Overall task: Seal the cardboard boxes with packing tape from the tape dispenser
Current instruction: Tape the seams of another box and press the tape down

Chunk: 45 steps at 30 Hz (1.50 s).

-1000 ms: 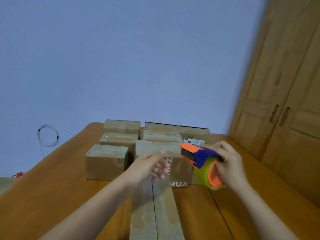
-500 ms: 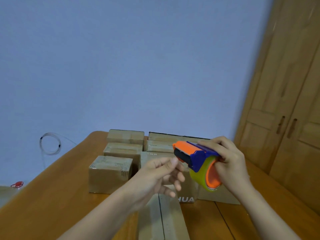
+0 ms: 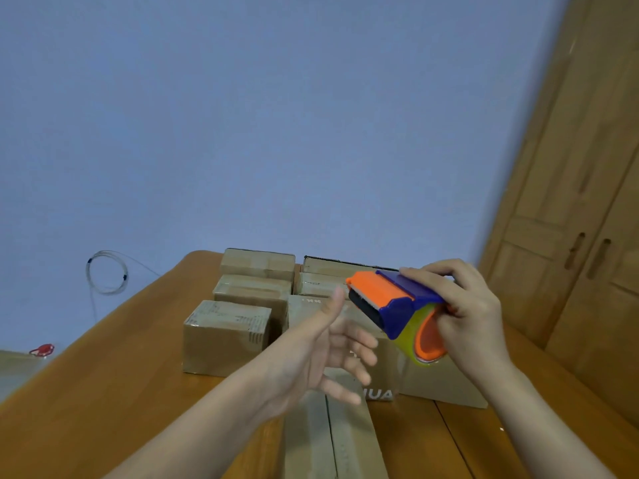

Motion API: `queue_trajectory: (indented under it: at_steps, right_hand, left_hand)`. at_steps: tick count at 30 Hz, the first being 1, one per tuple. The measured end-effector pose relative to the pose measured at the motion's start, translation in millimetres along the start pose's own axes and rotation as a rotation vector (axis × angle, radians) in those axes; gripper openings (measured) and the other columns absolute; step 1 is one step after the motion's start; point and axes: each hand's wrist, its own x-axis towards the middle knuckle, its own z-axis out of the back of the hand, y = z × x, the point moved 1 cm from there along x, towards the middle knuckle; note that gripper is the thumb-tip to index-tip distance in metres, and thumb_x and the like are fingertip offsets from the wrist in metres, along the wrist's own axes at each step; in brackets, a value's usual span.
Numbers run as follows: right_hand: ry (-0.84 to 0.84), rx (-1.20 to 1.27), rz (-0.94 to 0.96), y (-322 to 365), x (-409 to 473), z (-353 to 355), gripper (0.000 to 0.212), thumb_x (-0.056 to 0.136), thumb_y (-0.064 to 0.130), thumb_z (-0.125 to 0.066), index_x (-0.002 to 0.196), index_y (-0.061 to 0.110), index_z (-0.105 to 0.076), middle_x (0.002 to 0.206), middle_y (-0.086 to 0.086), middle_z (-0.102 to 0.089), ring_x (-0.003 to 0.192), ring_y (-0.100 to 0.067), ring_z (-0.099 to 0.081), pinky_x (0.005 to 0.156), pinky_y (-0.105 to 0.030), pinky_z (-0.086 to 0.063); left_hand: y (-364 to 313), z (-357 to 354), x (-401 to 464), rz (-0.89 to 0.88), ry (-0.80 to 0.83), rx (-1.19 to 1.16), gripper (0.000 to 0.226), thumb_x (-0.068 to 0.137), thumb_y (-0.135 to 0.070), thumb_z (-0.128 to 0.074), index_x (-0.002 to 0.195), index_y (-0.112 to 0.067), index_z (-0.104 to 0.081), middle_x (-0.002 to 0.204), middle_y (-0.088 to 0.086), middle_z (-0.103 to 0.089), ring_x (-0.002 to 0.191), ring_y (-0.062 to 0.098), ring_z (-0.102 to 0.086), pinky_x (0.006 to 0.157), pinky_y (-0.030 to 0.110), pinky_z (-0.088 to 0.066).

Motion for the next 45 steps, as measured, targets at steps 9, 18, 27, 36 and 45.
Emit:
queue_trajectory:
  at_steps: [9,18,27,36,45]
  right_hand:
    - [0.050,-0.124,0.073,-6.6,-3.8,3.3,0.044,0.079,0.018,-0.040,0.111,0.010,-0.069,0.095,-0.013,-0.063,0.092,-0.020,-0.049,0.072,-0.033,-0.039]
    - [0.310,-0.227,0.228,-18.2,2.6,1.7,0.062,0.066,0.001,-0.052,0.124,0.025,-0.049,0.106,-0.007,-0.067,0.085,-0.029,-0.066,0.058,-0.026,-0.046]
    - [0.320,-0.245,0.326,-26.1,3.7,-11.5,0.056,0.075,0.006,-0.067,0.125,0.023,-0.048,0.103,-0.011,-0.067,0.084,-0.031,-0.065,0.052,-0.030,-0.048]
    - [0.321,-0.162,0.308,-29.6,-5.1,-12.6,0.051,0.080,0.009,-0.050,0.129,0.025,-0.046,0.103,-0.007,-0.068,0.084,-0.027,-0.063,0.051,-0.029,-0.049]
    - [0.271,-0.108,0.194,-42.6,-20.0,-0.8,0.061,0.073,0.004,-0.040,0.127,0.028,-0.050,0.112,-0.004,-0.065,0.097,-0.022,-0.059,0.062,-0.032,-0.054]
  left_hand:
    - [0.0,-2.2,7.3,-0.045,-0.086,0.049,0.027,0.087,-0.034,-0.054,0.079,-0.009,-0.063,0.071,0.005,-0.062,0.065,0.015,-0.061,0.058,0.031,-0.057]
    - [-10.3,14.8,16.7,0.136,-0.237,0.233,0.027,0.098,-0.022,-0.049,0.083,-0.006,-0.065,0.066,0.004,-0.063,0.060,0.014,-0.061,0.058,0.031,-0.056]
    - [-9.3,27.1,22.7,0.166,-0.367,0.388,0.019,0.092,-0.023,-0.060,0.097,-0.008,-0.071,0.089,0.007,-0.075,0.076,0.019,-0.070,0.069,0.035,-0.060]
    - [-14.4,30.8,20.5,0.319,-0.226,0.384,0.023,0.091,-0.024,-0.060,0.086,-0.005,-0.072,0.075,0.008,-0.069,0.067,0.015,-0.065,0.070,0.035,-0.057]
    - [-22.4,52.0,14.7,0.276,-0.389,0.368,0.050,0.096,-0.043,-0.046,0.076,-0.003,-0.069,0.076,0.013,-0.070,0.062,0.018,-0.064,0.067,0.036,-0.057]
